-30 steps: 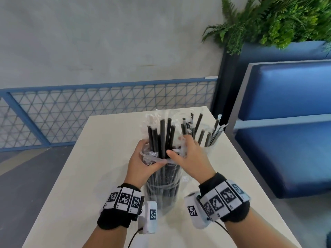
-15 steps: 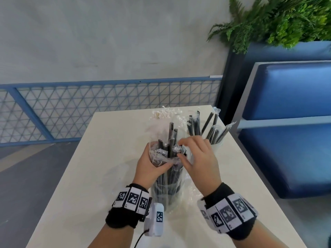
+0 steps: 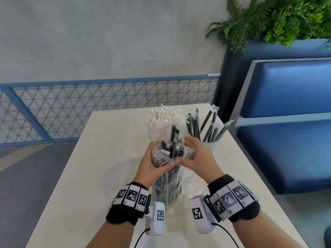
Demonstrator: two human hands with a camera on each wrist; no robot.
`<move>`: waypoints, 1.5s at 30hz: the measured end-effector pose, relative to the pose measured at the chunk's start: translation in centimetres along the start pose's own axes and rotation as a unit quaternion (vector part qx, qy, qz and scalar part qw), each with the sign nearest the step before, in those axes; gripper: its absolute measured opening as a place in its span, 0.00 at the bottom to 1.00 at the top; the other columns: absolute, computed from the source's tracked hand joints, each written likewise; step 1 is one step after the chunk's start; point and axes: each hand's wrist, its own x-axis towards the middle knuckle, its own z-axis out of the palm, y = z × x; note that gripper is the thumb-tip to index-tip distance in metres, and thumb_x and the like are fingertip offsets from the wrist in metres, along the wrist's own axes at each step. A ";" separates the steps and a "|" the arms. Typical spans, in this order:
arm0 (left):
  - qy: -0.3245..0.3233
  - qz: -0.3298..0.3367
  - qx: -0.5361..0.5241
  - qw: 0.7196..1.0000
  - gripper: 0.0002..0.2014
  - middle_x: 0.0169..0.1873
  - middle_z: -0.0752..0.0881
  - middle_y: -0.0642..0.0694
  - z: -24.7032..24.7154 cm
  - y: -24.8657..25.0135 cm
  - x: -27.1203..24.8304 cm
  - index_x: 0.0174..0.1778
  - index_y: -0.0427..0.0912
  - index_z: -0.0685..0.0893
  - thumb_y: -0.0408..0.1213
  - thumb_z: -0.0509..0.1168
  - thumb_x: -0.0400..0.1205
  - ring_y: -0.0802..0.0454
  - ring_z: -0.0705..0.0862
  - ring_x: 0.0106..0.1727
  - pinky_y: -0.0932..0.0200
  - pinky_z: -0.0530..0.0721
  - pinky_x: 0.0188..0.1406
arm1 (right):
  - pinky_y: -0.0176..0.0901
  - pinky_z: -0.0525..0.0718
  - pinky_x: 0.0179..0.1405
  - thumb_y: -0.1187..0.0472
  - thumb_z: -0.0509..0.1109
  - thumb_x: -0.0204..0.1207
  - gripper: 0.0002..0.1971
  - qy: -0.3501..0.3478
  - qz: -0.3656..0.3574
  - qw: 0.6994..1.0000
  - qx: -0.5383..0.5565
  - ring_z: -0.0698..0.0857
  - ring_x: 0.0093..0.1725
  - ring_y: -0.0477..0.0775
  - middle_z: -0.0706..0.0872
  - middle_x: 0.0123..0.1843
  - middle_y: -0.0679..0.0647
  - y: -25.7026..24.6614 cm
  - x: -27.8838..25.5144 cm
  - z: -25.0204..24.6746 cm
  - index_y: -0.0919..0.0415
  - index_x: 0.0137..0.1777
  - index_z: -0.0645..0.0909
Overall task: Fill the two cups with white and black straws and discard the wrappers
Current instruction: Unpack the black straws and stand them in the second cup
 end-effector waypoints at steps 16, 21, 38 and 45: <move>-0.006 0.014 0.002 1.000 0.35 0.51 0.84 0.58 -1.3 -0.5 0.7 0.57 0.58 0.71 0.25 0.79 0.63 0.67 0.85 0.49 0.74 0.80 0.47 | 0.15 0.69 0.50 0.65 0.76 0.68 0.24 -0.045 -0.005 0.997 0.068 0.74 0.54 0.21 0.79 0.56 0.37 0.5 0.6 1.6 0.50 0.60 0.72; 0.019 0.022 0.026 0.999 0.33 0.52 0.82 0.66 -1.6 -0.5 0.6 0.55 0.64 0.72 0.30 0.80 0.64 0.78 0.81 0.52 0.81 0.76 0.49 | 0.33 0.75 0.60 0.54 0.76 0.70 0.25 -0.037 0.004 0.999 0.023 0.78 0.55 0.26 0.83 0.60 0.43 -0.8 0.1 1.6 0.53 0.66 0.73; -0.033 0.010 0.079 0.996 0.39 0.59 0.84 0.52 -1.5 -1.1 1.2 0.67 0.52 0.70 0.39 0.81 0.63 0.58 0.84 0.59 0.52 0.81 0.65 | 0.64 0.68 0.71 0.36 0.68 0.53 0.16 0.039 0.045 0.998 0.035 0.86 0.54 0.52 0.91 0.41 0.45 1.8 0.7 3.4 0.40 0.39 0.82; -0.013 -0.025 0.103 0.994 0.51 0.69 0.78 0.49 -1.5 -1.5 1.6 0.76 0.47 0.64 0.52 0.80 0.59 0.54 0.76 0.70 0.45 0.73 0.73 | 0.65 0.51 0.77 0.38 0.72 0.61 0.15 0.080 0.006 0.997 0.010 0.80 0.62 0.51 0.87 0.43 0.40 -0.7 0.9 1.7 0.43 0.45 0.81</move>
